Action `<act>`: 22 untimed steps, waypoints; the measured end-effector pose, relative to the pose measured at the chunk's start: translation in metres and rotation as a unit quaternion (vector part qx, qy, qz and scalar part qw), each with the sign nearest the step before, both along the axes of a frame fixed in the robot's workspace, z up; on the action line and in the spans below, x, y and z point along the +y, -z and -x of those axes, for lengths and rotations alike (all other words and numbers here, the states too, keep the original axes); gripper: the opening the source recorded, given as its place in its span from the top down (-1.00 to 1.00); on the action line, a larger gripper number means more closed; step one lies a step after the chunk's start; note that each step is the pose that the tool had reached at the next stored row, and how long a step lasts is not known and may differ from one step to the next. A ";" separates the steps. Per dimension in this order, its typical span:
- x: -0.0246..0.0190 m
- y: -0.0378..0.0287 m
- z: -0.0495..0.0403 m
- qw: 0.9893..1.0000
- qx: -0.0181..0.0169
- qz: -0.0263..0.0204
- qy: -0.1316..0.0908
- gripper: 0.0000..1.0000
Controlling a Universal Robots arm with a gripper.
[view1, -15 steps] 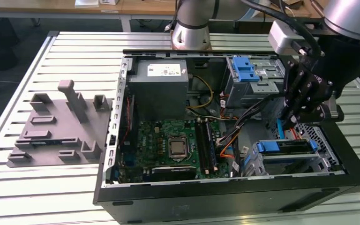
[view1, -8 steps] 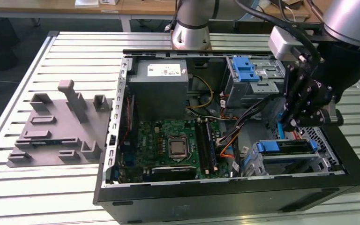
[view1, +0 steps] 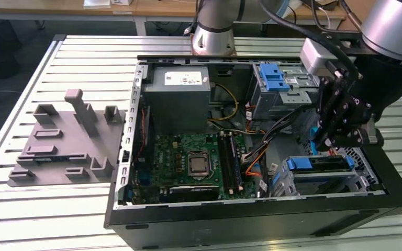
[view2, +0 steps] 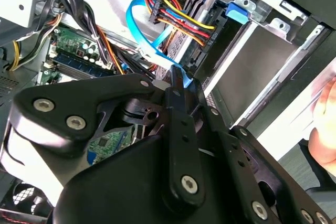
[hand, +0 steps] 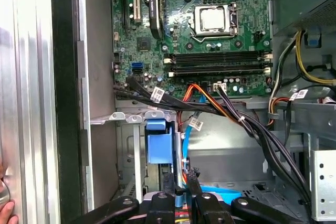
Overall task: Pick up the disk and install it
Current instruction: 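Insert the second disk wire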
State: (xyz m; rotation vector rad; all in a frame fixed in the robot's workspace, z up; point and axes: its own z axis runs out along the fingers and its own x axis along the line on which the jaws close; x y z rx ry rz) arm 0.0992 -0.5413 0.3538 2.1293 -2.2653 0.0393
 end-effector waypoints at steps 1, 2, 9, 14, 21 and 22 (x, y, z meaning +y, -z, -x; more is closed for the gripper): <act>-0.0005 0.0006 -0.0002 1.000 0.000 0.000 0.000 0.53; -0.0008 0.0011 -0.0003 1.000 0.000 0.000 0.000 0.53; -0.0011 0.0018 -0.0004 1.000 0.000 0.000 0.000 0.53; -0.0011 0.0019 -0.0004 1.000 0.000 0.000 0.000 0.55; -0.0032 0.0023 -0.0032 1.000 0.000 0.000 0.000 0.68; -0.0037 0.0026 -0.0035 1.000 0.000 0.000 0.000 0.68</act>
